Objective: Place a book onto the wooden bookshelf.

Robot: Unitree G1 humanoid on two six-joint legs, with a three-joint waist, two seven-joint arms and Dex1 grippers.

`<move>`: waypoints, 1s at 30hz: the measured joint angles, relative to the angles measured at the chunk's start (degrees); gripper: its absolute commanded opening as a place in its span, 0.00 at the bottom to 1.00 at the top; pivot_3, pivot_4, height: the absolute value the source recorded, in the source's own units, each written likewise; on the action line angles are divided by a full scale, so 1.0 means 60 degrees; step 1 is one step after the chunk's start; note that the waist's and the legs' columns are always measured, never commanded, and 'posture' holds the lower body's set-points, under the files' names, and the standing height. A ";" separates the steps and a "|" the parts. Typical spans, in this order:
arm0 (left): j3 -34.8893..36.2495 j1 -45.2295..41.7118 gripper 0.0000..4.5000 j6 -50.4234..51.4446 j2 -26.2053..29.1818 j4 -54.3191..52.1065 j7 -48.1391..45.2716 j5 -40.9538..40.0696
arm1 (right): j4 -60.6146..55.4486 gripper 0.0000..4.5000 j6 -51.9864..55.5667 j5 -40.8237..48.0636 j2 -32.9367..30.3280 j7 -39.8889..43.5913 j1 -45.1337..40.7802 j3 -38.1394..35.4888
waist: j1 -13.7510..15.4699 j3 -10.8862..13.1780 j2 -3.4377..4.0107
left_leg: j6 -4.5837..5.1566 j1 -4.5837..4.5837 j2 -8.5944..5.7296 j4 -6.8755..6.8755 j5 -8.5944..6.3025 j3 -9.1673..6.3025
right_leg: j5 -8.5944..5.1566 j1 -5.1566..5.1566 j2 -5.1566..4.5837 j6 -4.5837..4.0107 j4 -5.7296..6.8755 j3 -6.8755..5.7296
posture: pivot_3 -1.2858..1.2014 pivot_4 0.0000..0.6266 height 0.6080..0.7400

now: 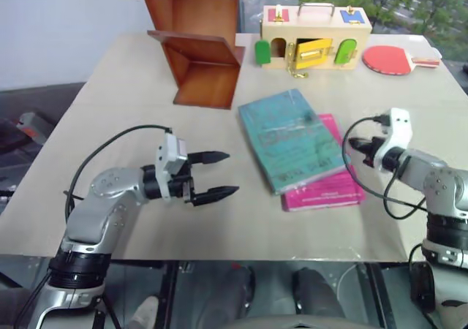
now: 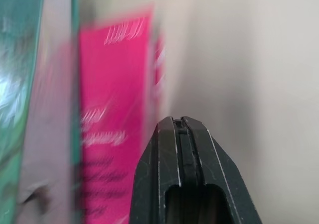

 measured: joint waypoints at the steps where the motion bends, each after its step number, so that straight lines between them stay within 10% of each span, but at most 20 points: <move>1: 0.0056 0.0005 1.00 -0.0048 0.0017 0.0054 -0.0017 0.0016 | -0.0377 0.12 -0.0277 -0.0132 -0.0220 0.0090 0.0410 -0.0141 | 0.0001 0.0000 0.0000 | 0.0000 0.0003 -0.0002 0.0000 0.0000 0.0005 | 0.0000 0.0001 -0.0001 0.0000 -0.0002 0.0003 | 0.52 0.24 1.00; 11: 0.0085 -0.0122 1.00 -0.0583 0.0106 0.1101 -0.0456 0.0339 | -0.6313 0.99 -0.0567 0.2875 -0.1377 0.2752 0.5668 -0.2823 | -0.0097 -0.0014 0.0025 | 0.0038 0.0052 0.0030 -0.0001 -0.0024 0.0004 | 0.0000 0.0041 -0.0007 0.0002 0.0015 0.0004 | 0.52 0.24 1.00; 19: 0.0329 -0.0524 1.00 0.0133 0.0293 0.1858 -0.0287 0.0245 | -0.7843 0.99 -0.2944 0.4236 -0.2015 0.2841 0.9749 -0.4183 | -0.0009 -0.0034 -0.0011 | 0.0040 0.0062 0.0026 0.0006 -0.0025 0.0016 | 0.0001 0.0054 -0.0019 0.0005 0.0013 0.0014 | 0.52 0.24 1.00; 30: 0.1688 -0.3695 1.00 0.8971 -0.2490 0.4055 0.5235 -0.2009 | -0.7922 0.99 -0.4291 0.4272 -0.4577 0.1165 0.7480 -0.1823 | 0.0151 -0.0008 -0.0086 | 0.0009 0.0154 0.0018 0.0009 -0.0008 -0.0040 | -0.0008 0.0177 0.0011 0.0016 -0.0019 -0.0052 | 0.52 0.24 1.00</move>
